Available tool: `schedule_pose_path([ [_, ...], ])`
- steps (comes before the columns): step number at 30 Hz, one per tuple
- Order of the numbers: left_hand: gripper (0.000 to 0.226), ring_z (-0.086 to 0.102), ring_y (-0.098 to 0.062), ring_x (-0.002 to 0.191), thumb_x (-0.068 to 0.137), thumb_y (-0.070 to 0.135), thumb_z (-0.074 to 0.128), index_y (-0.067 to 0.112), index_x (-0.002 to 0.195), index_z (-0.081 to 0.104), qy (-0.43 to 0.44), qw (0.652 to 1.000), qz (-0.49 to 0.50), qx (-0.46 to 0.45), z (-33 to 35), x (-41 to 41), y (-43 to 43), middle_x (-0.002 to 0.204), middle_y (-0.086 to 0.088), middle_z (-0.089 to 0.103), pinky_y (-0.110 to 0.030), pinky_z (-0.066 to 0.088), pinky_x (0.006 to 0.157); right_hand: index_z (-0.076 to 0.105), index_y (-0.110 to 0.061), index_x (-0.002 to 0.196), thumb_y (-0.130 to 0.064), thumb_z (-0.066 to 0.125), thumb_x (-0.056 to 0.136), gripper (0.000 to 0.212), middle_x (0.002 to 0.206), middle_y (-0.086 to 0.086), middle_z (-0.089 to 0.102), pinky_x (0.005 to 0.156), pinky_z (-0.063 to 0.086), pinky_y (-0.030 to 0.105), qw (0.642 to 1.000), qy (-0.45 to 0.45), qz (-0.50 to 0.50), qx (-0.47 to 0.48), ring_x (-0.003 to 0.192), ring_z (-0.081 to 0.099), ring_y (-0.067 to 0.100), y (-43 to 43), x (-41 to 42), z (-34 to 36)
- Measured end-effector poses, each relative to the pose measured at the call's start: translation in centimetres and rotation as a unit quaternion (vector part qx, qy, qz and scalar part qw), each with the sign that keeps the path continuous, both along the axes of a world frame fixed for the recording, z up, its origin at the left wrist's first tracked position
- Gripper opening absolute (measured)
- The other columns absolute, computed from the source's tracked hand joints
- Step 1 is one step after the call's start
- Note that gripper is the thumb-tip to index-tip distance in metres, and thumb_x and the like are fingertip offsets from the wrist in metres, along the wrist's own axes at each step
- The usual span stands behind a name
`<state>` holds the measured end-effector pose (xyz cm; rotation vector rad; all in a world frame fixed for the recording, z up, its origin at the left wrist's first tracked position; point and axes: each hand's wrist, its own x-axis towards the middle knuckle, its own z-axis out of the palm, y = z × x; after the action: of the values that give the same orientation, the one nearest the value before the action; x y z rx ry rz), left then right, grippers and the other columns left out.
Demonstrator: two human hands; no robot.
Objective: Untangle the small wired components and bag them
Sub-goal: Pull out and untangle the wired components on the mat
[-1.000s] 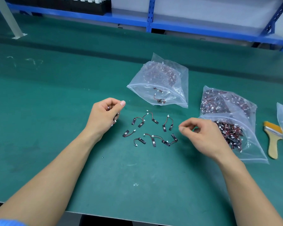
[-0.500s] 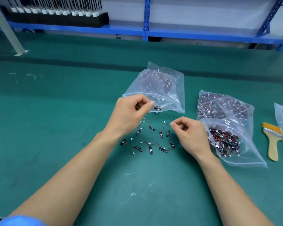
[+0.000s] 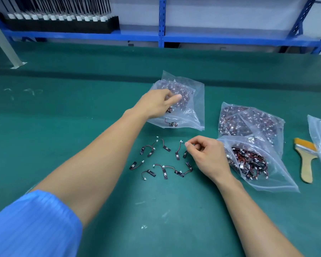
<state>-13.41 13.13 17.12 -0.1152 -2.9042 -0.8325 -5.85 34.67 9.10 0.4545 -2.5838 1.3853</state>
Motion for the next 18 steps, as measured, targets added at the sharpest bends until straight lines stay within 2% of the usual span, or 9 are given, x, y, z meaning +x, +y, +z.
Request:
schedule_pose_path([
  [3, 0.041, 0.053, -0.017, 0.125, 0.104, 0.047, 0.042, 0.022, 0.131, 0.062, 0.055, 0.998, -0.015, 0.027, 0.0, 1.1, -1.2, 0.134, 0.003, 0.063, -0.029, 0.038, 0.1, 0.071, -0.023, 0.07, -0.022, 0.074, 0.087, 0.017, 0.059, -0.004, 0.06, 0.054, 0.038, 0.017, 1.0, -0.005, 0.0, -0.005, 0.05, 0.045, 0.005, 0.0, -0.1, -0.1],
  [6, 0.034, 0.047, -0.015, 0.13, 0.104, 0.034, 0.049, 0.02, 0.133, 0.06, 0.129, 0.99, -0.015, 0.052, -0.4, 3.1, -2.6, 0.138, 0.003, 0.058, -0.024, 0.031, 0.104, 0.071, -0.023, 0.069, -0.022, 0.074, 0.087, 0.018, 0.057, -0.005, 0.059, 0.054, 0.038, 0.018, 1.0, -0.014, 0.001, -0.009, 0.05, 0.044, 0.004, 0.0, -0.2, -0.3],
  [9, 0.027, 0.049, -0.014, 0.12, 0.099, 0.027, 0.058, 0.021, 0.124, 0.063, 0.191, 0.978, 0.033, 0.08, -1.7, 6.0, -4.1, 0.127, 0.004, 0.057, -0.022, 0.032, 0.101, 0.07, -0.024, 0.069, -0.022, 0.074, 0.087, 0.019, 0.053, -0.01, 0.056, 0.053, 0.037, 0.016, 1.0, -0.023, -0.002, -0.018, 0.048, 0.043, 0.004, 0.1, -0.2, -0.2],
  [12, 0.016, 0.053, -0.013, 0.103, 0.096, 0.024, 0.061, 0.022, 0.111, 0.066, 0.214, 0.967, 0.084, 0.111, -3.5, 9.1, -5.5, 0.111, 0.008, 0.057, -0.021, 0.037, 0.087, 0.07, -0.026, 0.068, -0.022, 0.074, 0.087, 0.02, 0.051, -0.014, 0.054, 0.053, 0.037, 0.015, 0.999, -0.028, -0.007, -0.026, 0.048, 0.044, 0.003, 0.2, -0.4, -0.2],
  [15, 0.006, 0.053, -0.01, 0.085, 0.094, 0.02, 0.062, 0.024, 0.096, 0.066, 0.19, 0.966, 0.114, 0.136, -5.6, 11.4, -6.4, 0.094, 0.013, 0.061, -0.024, 0.04, 0.077, 0.07, -0.025, 0.068, -0.022, 0.074, 0.088, 0.02, 0.052, -0.011, 0.056, 0.056, 0.042, 0.024, 0.998, -0.042, -0.008, -0.036, 0.05, 0.045, 0.005, 0.1, -0.4, -0.3],
  [18, 0.013, 0.049, -0.007, 0.075, 0.094, 0.022, 0.065, 0.033, 0.088, 0.065, 0.132, 0.974, 0.111, 0.144, -7.2, 12.6, -6.6, 0.083, 0.014, 0.063, -0.024, 0.04, 0.073, 0.07, -0.025, 0.068, -0.022, 0.074, 0.088, 0.021, 0.052, -0.009, 0.056, 0.059, 0.044, 0.028, 0.998, -0.048, -0.008, -0.043, 0.053, 0.049, 0.01, 0.1, -0.4, -0.4],
])
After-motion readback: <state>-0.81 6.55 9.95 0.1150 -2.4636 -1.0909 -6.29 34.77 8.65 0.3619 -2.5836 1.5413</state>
